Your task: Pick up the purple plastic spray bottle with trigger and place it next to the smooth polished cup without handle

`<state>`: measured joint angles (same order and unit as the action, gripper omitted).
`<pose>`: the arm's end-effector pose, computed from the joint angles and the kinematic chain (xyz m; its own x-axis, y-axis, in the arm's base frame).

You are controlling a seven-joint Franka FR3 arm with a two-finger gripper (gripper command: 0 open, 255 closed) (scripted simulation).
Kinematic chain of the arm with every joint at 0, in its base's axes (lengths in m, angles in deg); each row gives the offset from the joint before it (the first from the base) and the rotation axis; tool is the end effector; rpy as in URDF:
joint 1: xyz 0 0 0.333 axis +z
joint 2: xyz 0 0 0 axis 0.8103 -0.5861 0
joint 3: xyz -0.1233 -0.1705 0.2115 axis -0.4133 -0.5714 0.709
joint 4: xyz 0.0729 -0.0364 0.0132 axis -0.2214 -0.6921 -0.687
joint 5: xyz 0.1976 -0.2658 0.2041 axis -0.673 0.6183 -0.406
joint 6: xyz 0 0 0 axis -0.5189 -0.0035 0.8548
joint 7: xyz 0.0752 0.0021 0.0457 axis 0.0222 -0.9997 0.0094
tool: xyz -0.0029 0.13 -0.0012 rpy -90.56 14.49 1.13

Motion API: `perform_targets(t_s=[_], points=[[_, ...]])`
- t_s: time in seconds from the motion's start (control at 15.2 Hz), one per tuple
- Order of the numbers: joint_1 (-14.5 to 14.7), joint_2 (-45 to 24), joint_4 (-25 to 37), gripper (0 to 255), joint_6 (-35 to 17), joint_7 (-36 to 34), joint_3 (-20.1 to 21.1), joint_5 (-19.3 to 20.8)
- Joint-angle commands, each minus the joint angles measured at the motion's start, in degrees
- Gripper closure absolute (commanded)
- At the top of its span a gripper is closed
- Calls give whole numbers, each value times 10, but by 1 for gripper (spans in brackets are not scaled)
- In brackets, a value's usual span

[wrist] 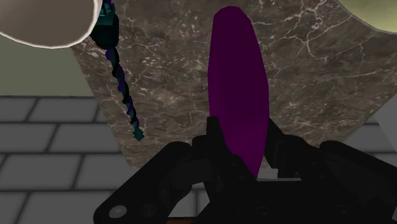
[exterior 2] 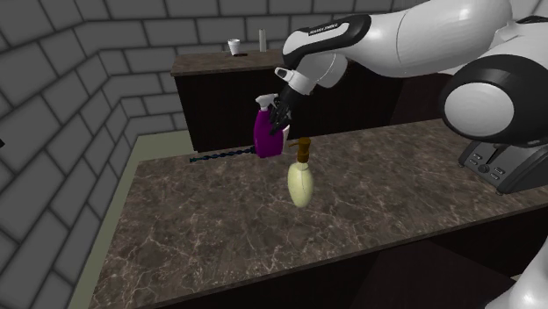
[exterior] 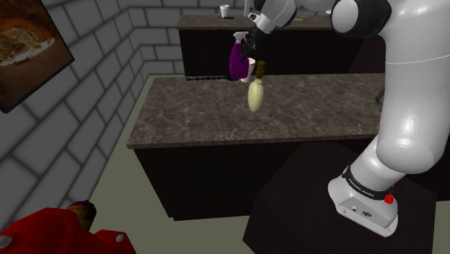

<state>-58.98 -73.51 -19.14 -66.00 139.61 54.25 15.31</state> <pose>0.6521 -0.2348 0.3626 0.5619 0.6400 0.5240 0.7508 -0.6605 0.0016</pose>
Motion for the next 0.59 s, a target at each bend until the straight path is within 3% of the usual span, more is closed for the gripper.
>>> perform_targets(t_s=[0.0,0.53], points=[[-1,-7,-4,255,-8,8,2,-6],[-5,-32,-24,255,-43,40,13,-29]])
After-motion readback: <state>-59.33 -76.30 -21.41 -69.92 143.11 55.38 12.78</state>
